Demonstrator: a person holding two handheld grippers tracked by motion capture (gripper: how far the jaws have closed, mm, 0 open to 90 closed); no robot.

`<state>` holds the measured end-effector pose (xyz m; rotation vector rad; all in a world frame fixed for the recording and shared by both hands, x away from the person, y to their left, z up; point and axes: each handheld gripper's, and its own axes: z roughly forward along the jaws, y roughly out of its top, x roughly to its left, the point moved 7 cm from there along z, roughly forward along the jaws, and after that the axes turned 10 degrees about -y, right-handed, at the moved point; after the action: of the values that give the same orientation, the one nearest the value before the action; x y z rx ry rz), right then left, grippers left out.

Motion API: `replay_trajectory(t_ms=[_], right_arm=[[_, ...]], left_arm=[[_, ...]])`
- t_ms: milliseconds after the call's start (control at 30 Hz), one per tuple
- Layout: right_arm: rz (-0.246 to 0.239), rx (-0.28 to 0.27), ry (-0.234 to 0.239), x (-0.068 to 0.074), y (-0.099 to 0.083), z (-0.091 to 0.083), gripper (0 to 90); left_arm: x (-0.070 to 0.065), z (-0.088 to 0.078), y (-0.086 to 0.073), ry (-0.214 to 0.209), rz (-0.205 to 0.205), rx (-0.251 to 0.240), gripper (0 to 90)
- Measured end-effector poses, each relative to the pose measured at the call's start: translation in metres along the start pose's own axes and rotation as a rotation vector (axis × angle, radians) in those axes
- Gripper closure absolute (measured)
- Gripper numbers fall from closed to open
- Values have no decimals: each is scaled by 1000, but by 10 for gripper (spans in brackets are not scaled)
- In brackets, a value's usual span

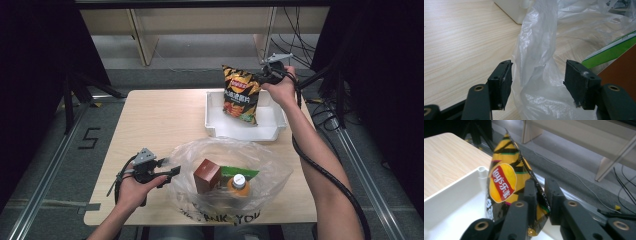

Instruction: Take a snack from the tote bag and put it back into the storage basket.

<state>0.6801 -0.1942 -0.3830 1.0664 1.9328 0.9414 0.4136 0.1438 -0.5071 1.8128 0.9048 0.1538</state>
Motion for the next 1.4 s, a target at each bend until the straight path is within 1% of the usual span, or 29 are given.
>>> replay_trajectory(t_ms=[33, 67, 133, 167, 200, 233, 267, 367, 400, 433, 467, 533, 567, 667, 733, 767, 833, 900, 967, 1000, 1067, 1100, 1133, 1167, 1200, 1233, 1267, 1300, 1400], right_arm=[[-2, 18, -3, -2, -1, 0, 761], [18, 37, -10, -1, -3, -1, 732], [41, 10, -44, -4, -3, 2, 677], [52, 17, -54, -5, -3, 2, 643], [85, 22, -62, -4, -3, 0, 610], [85, 22, -70, -6, -4, -1, 576], [105, 18, -78, -6, -4, -2, 549], [148, 32, -79, -5, -6, -9, 485], [171, 16, -87, -4, -6, -10, 474], [186, 34, -84, -3, -8, -13, 467], [206, 27, -92, -3, -10, -17, 454], [214, 32, -98, -3, -14, -21, 439], [237, 29, -108, -2, -18, -23, 433], [325, 46, -98, 0, -26, -32, 431], [342, 62, -80, 2, -33, -34, 443], [333, 72, -61, 3, -39, -35, 455], [360, 103, -47, 12, -49, -36, 499], [358, 148, -23, 19, -57, -36, 582], [312, 152, -4, 24, -67, -32, 683], [331, 184, 9, 30, -71, -32, 744], [305, 184, 25, 33, -77, -28, 835], [322, 221, 40, 39, -80, -28, 891], [318, 209, 45, 40, -81, -26, 900], [326, 232, 49, 43, -84, -25, 900], [308, 222, 51, 44, -86, -22, 900], [308, 239, 71, 47, -88, -20, 900], [318, 267, 62, 50, -91, -18, 900], [286, 252, 68, 49, -93, -14, 900], [292, 286, 63, 56, -102, -7, 900]], left_arm=[[0, 0, 0, 0, -1, 0, 384], [0, 0, 0, 0, 0, 0, 384], [0, 0, 0, 0, -1, -2, 384], [0, 0, 0, -1, -4, -2, 384], [0, 0, 0, 0, -8, -2, 384], [0, 0, 0, -1, -8, -2, 384], [0, 0, 0, 0, -8, -3, 384], [0, 0, 0, -1, -8, -5, 384], [-1, 0, 0, 3, -7, -6, 384], [-1, -1, 0, 5, -5, -1, 384], [-1, -1, 1, 6, -6, -2, 384], [-1, -1, 1, 7, -6, -2, 384], [-1, -1, 1, 8, -6, -3, 384], [-1, -2, 1, 5, -3, -4, 384], [-1, -2, 1, 6, -4, -6, 384], [-1, -2, 1, 10, -6, -6, 384], [-1, -2, 1, 10, -9, -7, 384], [-1, -2, 2, 6, -4, -7, 384], [-1, -1, 2, 6, -4, -8, 384], [-1, -1, 2, 6, -4, -7, 384], [-1, -2, 1, 6, -3, -5, 384], [-1, -2, 1, 6, -3, -5, 384], [-1, -2, 1, 10, -5, -6, 384], [-1, -2, 1, 8, -2, -5, 384], [0, -2, 1, 2, 9, -5, 384], [0, -2, 1, 4, 6, -5, 384], [0, -2, 1, 6, -1, -4, 384], [-1, -2, 1, 5, -1, -5, 384], [-1, -2, 1, 4, -2, -7, 385]])
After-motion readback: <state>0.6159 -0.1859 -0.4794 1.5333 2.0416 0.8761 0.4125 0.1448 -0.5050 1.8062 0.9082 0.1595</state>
